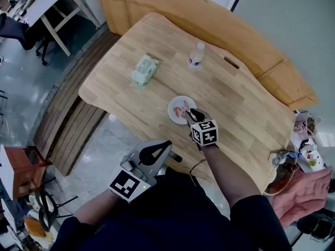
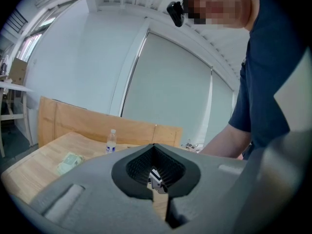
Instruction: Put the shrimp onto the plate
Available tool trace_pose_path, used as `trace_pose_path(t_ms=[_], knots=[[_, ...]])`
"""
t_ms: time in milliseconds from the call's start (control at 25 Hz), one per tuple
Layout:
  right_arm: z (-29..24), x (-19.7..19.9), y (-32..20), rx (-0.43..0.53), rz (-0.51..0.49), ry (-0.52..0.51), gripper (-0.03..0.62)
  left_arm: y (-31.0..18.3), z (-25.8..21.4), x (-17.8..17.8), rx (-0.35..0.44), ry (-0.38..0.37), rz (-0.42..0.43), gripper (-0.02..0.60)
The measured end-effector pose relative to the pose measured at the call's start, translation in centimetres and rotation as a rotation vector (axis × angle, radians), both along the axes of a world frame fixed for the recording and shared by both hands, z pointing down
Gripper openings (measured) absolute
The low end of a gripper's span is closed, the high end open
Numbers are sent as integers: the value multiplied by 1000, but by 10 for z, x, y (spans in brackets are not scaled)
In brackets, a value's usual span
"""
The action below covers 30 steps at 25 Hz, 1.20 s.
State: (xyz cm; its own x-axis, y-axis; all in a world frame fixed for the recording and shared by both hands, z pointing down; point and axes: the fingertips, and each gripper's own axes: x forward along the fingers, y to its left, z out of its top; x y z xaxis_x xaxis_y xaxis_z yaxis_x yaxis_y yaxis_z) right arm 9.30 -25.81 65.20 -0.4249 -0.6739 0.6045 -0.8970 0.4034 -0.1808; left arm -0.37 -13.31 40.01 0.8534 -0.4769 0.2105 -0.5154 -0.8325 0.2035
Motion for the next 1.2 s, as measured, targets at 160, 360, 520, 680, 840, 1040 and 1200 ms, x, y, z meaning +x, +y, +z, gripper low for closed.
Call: trace_pose_path(t_ms=[160, 360, 520, 680, 840, 1040, 1200], knots=[[-24, -5, 16, 34, 7, -6, 100, 6, -5, -2, 11, 6, 21, 5], [-60, -14, 38, 88, 16, -37, 100, 14, -9, -6, 21, 20, 42, 5], [-90, -20, 56, 136, 20, -69, 100, 22, -11, -4, 32, 27, 71, 5], [-115, -25, 75, 170, 33, -95, 98, 31, -16, -2, 45, 33, 103, 5], [-136, -32, 97, 198, 35, -113, 95, 39, -19, -1, 49, 37, 129, 5], [-165, -45, 120, 250, 29, -139, 91, 46, -20, -1, 56, 39, 159, 5], [-190, -56, 135, 298, 32, -161, 84, 51, -24, -3, 67, 37, 180, 5]])
